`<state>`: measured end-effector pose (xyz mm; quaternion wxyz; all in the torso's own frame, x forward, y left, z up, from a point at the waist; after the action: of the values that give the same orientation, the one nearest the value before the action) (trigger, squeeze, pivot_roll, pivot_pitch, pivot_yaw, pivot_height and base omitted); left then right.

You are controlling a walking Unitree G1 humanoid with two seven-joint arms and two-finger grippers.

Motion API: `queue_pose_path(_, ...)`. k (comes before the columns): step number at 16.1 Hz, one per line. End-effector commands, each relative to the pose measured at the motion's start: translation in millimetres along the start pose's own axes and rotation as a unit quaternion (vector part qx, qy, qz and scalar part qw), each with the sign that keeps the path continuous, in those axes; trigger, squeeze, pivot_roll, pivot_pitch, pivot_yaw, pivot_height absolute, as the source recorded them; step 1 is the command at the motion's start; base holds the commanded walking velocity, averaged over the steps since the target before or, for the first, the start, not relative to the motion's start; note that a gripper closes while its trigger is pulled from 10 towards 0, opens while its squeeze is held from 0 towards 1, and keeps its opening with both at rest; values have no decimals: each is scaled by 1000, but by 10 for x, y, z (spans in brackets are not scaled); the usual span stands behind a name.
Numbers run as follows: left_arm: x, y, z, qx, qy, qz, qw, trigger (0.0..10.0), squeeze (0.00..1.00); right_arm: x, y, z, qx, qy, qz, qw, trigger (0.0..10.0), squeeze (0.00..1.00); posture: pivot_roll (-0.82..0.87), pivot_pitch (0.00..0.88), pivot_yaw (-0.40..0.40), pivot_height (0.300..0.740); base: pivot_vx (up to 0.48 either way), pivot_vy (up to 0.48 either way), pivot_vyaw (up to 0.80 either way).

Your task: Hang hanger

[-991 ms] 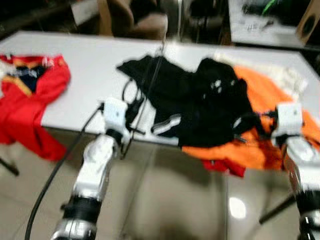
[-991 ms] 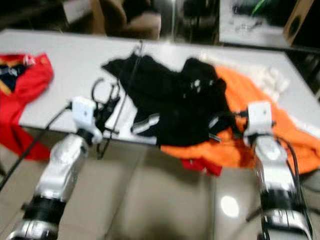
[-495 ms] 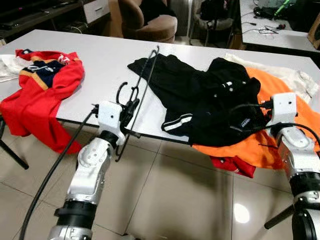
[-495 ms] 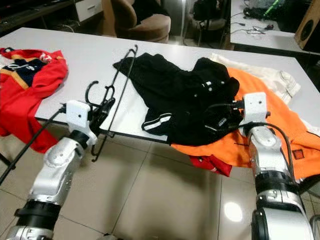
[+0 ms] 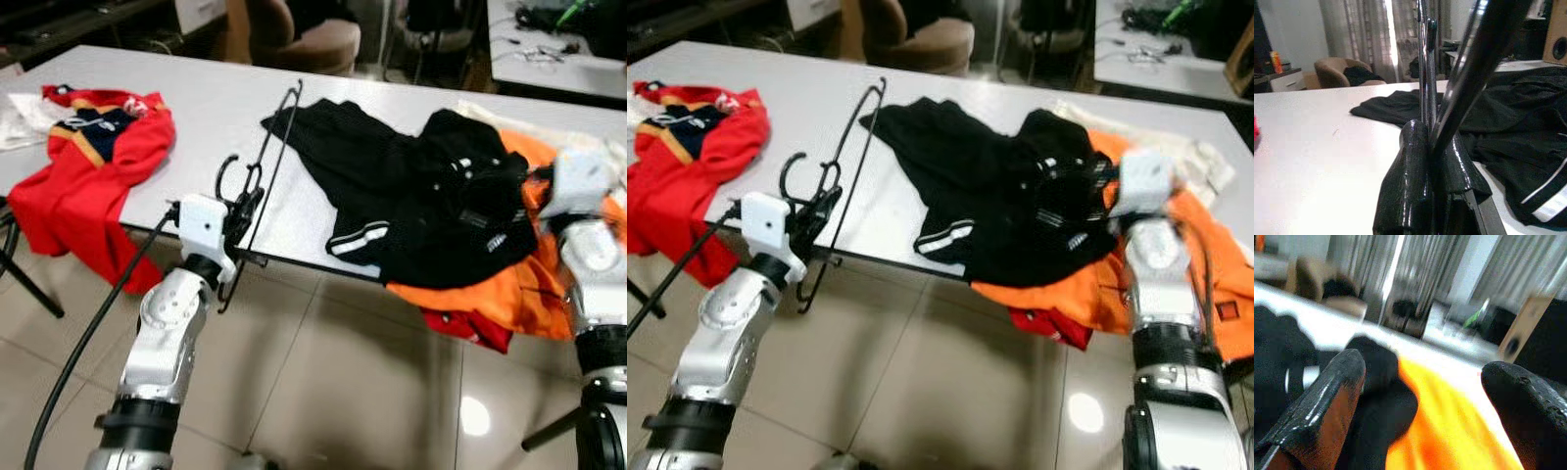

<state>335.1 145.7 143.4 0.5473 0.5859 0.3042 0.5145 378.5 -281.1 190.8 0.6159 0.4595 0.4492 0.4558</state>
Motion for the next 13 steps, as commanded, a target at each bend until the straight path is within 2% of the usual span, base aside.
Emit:
queue_pose_path(1,-55,51,2,-14,-9,-8,1000,10000,0,46,12,-35,-22,-6,-4,1000,10000,71,-24,0,-2,740,0,0,0)
queue_pose_path(2,-70,67,8,-17,-12,-11,1000,10000,0,80,-1,-43,-24,-2,8,1000,10000,71,-24,0,-1,740,0,0,0)
queue_pose_path(4,-76,63,20,-15,-16,-15,1000,10000,0,196,-213,-77,24,13,54,998,10000,67,-28,0,7,740,0,0,0)
queue_pose_path(5,-81,54,19,-11,-21,-14,1000,10000,0,255,-498,-145,92,22,98,991,10000,59,-24,0,11,740,0,0,0)
queue_pose_path(6,-80,54,20,-11,-22,-14,1000,10000,0,257,-544,-158,103,20,106,989,10000,59,-24,0,12,740,0,0,0)
queue_pose_path(7,-73,60,19,-11,-23,-13,1000,10000,0,164,-664,-189,126,-5,118,985,10000,63,-18,0,14,740,0,0,0)
queue_pose_path(10,-36,63,-9,-10,-21,-9,1000,10000,0,35,-821,-237,158,-33,141,977,10000,63,-3,0,15,740,0,0,0)
queue_pose_path(12,3,57,-39,-7,-16,-5,1000,10000,0,-26,-899,-256,179,-41,140,973,10000,67,9,0,20,740,0,0,0)
queue_pose_path(13,16,58,-52,-6,-16,-4,1000,10000,0,-36,-950,-269,193,-47,166,966,10000,71,13,0,21,740,0,0,0)
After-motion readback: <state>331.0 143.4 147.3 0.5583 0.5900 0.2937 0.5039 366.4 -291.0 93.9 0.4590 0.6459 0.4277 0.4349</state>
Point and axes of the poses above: a point about 5 cm out from each wrist's last joint towards the gripper, its own z axis pointing out of the wrist towards the gripper, its own y axis along the axis of the wrist's last joint, x = y × z, the point moved 3 cm from there along z, pointing out of the wrist towards the gripper, and after that the axes turned 11 degrees about z, right-handed, at the moved point
